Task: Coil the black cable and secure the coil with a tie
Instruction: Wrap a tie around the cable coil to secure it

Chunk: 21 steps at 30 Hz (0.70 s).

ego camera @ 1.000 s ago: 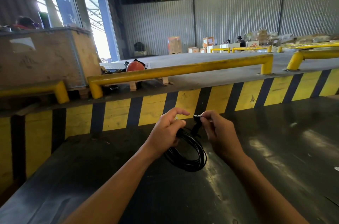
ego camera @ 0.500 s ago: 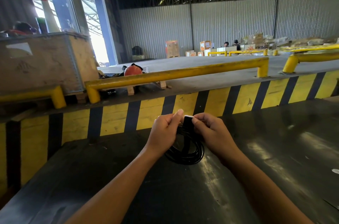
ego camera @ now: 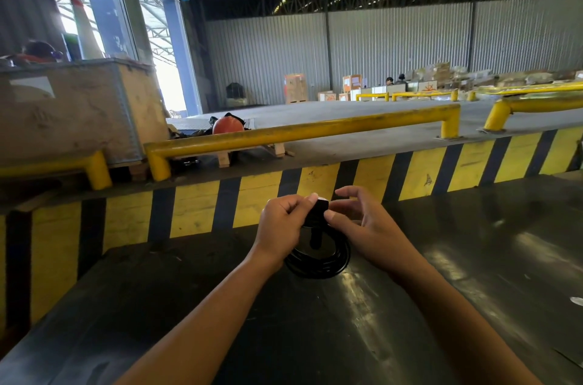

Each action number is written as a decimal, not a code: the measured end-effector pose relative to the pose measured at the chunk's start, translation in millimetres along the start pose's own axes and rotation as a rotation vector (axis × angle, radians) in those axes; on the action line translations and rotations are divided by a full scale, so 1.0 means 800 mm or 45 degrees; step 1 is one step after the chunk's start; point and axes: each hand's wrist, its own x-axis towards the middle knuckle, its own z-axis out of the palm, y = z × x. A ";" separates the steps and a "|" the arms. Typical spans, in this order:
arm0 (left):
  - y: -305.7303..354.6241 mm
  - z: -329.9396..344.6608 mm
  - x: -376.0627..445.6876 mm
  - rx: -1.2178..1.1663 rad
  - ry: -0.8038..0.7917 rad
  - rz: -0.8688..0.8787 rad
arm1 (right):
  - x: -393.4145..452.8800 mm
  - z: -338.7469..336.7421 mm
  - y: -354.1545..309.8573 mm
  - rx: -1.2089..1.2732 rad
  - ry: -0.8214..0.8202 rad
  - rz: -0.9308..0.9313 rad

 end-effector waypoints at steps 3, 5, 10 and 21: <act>-0.003 -0.005 0.001 -0.033 0.042 -0.097 | -0.008 -0.003 0.001 -0.267 0.020 -0.137; -0.004 -0.007 0.003 -0.042 0.063 -0.127 | -0.012 0.000 0.004 -0.475 -0.005 -0.265; -0.004 -0.004 0.005 0.023 0.047 -0.113 | -0.016 0.027 0.018 -0.859 0.080 -0.521; 0.010 0.000 -0.012 0.024 -0.132 0.154 | -0.005 0.017 0.014 0.050 0.184 -0.197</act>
